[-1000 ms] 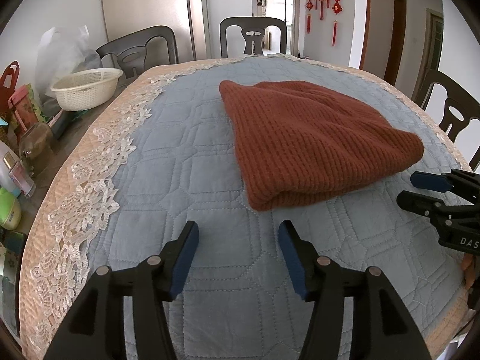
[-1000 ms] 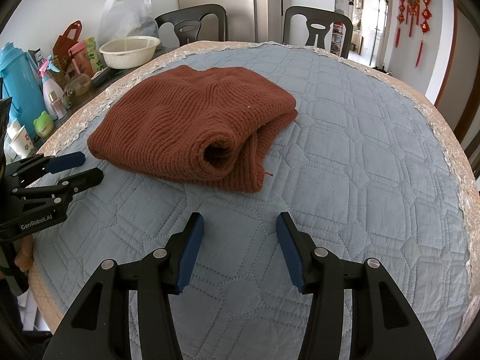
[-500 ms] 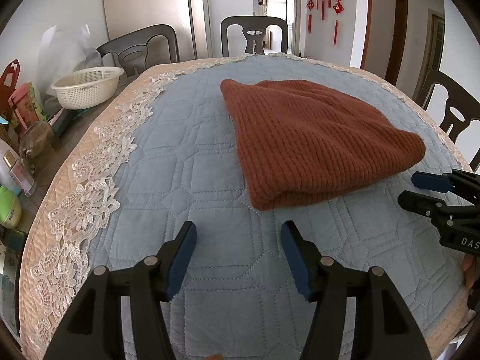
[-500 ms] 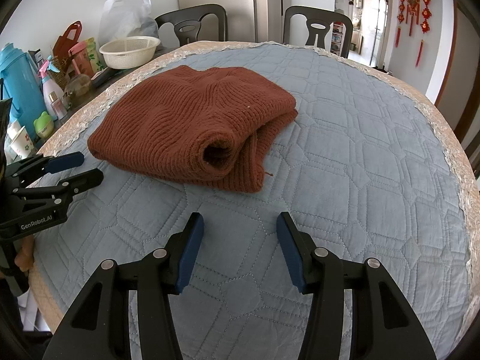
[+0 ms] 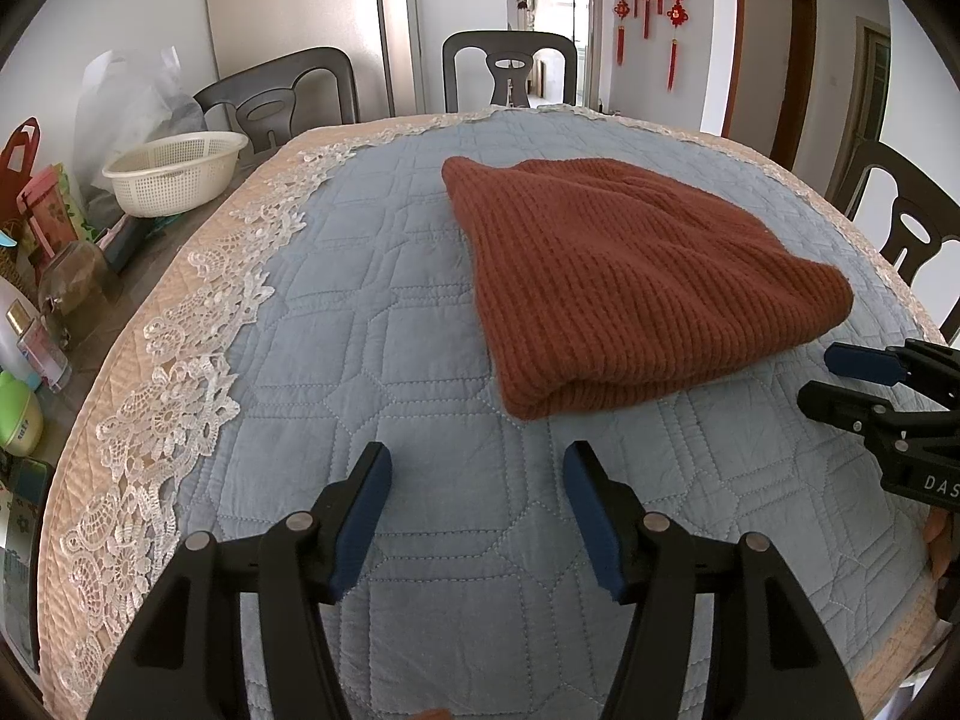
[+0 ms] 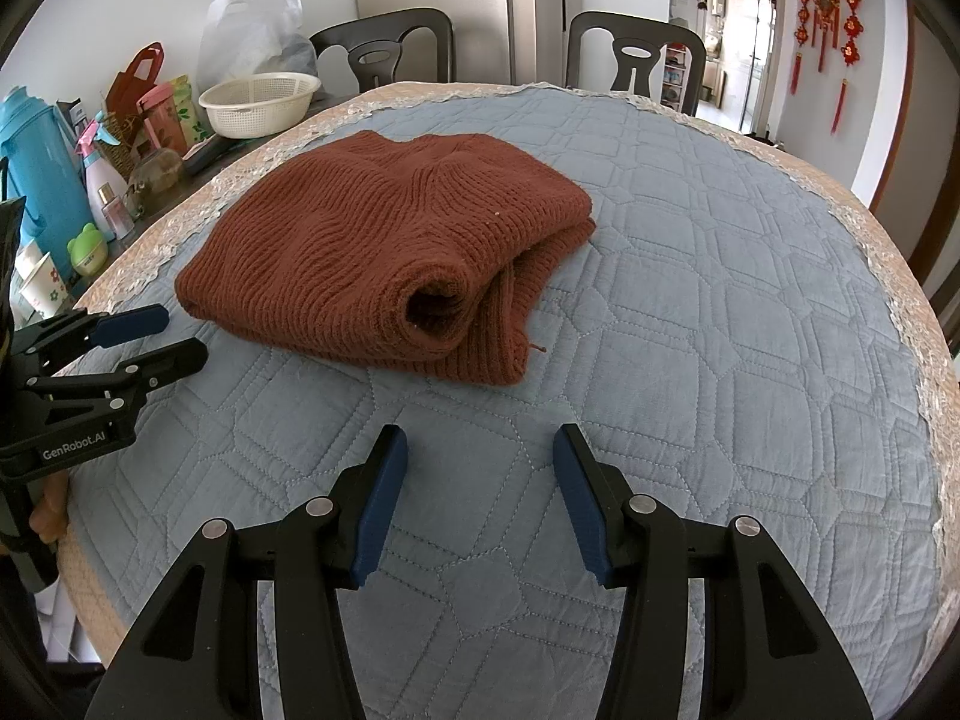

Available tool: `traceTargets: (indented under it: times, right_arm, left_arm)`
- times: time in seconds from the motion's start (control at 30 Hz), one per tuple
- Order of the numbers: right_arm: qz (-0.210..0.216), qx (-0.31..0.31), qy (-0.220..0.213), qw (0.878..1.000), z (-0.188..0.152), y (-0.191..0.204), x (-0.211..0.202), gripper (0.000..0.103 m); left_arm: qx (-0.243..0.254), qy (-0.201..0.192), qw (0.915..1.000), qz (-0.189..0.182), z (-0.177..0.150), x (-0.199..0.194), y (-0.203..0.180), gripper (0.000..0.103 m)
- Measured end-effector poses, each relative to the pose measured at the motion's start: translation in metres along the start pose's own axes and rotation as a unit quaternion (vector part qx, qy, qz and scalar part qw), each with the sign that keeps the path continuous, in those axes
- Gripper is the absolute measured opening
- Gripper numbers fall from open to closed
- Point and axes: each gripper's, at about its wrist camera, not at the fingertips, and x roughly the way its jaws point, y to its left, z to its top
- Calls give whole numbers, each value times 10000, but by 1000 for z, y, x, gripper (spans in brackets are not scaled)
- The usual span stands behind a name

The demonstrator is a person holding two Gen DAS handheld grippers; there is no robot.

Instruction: Fold small clothes

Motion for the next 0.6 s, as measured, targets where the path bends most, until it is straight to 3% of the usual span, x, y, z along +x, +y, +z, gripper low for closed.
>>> traceTargets:
  times: [0.6]
  right_arm:
    - [3, 2, 0, 10000, 0, 0, 0, 52]
  left_arm:
    - [9, 2, 10000, 8, 0, 1, 1, 63]
